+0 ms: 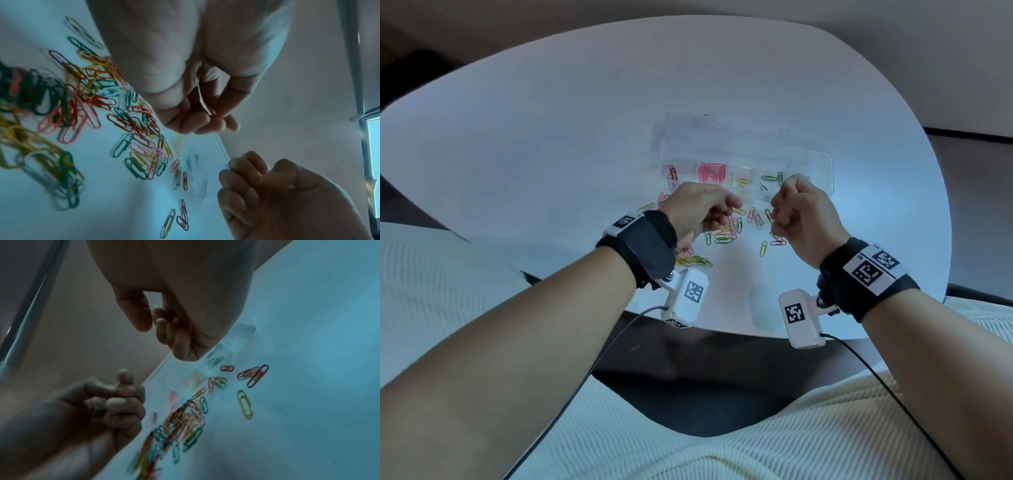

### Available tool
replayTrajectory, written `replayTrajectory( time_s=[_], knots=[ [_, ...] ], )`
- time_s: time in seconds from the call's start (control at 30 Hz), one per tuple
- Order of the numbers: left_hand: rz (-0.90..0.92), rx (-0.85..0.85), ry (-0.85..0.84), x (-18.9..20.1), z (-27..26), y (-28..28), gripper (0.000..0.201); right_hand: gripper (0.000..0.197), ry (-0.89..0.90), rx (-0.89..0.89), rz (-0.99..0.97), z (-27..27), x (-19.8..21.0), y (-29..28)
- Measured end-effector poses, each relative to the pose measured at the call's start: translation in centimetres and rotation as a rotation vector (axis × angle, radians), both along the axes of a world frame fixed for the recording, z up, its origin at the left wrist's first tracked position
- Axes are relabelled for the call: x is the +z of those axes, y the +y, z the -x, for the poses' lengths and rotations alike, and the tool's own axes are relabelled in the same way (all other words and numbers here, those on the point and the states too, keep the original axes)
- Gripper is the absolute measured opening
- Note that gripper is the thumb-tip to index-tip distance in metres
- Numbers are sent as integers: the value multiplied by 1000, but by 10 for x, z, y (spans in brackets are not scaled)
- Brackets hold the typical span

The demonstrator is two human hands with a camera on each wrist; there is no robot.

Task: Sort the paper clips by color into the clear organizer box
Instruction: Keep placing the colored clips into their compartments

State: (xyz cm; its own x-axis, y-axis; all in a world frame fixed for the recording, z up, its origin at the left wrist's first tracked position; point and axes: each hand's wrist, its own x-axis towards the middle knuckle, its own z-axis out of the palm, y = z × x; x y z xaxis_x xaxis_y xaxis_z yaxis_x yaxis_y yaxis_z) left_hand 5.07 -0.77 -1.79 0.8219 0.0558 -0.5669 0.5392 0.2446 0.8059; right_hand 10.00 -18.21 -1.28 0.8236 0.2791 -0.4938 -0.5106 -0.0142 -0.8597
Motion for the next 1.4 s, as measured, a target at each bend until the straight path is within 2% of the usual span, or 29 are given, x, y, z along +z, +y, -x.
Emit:
replayTrajectory(
  time_s=[0.07, 0.13, 0.2, 0.23, 0.3, 0.43, 0.67, 0.8, 0.93, 1.1, 1.3, 1.4],
  knots=[
    [7, 45, 45, -2, 1, 0, 29, 32, -144, 146, 239, 1, -4, 2],
    [-61, 12, 54, -4, 3, -1, 29, 26, -340, 416, 563, 7, -11, 5],
    [-283, -91, 41, -4, 4, 0, 31, 12, -427, 663, 773, 15, -18, 6],
    [-428, -157, 23, -4, 4, 0, 32, 13, -434, 732, 828, 19, -21, 7],
    [-656, -253, -15, -5, 4, -3, 32, 28, -431, 791, 889, 23, -25, 6],
    [-898, -334, -8, -11, 11, -5, 22, 34, -445, 795, 949, 22, -20, 5],
    [-1102, -545, -32, -28, 15, -2, 27, 12, -445, 790, 1062, 16, -21, 0],
    [-1136, -549, -37, -35, 16, -2, 21, 3, -490, 673, 1073, 15, -26, 0],
    [-1176, -574, -54, -34, 15, 0, 16, 22, -477, 610, 1117, 18, -33, 1],
    [-1171, -591, -38, -32, 14, -1, 14, 22, -457, 624, 1182, 23, -39, 3],
    [-1174, -484, -47, -24, 14, -4, 14, 22, -440, 619, 1198, 22, -39, 4],
    [-1046, -429, -12, -22, 13, -5, 23, 22, -431, 615, 1187, 21, -40, 4]
  ],
)
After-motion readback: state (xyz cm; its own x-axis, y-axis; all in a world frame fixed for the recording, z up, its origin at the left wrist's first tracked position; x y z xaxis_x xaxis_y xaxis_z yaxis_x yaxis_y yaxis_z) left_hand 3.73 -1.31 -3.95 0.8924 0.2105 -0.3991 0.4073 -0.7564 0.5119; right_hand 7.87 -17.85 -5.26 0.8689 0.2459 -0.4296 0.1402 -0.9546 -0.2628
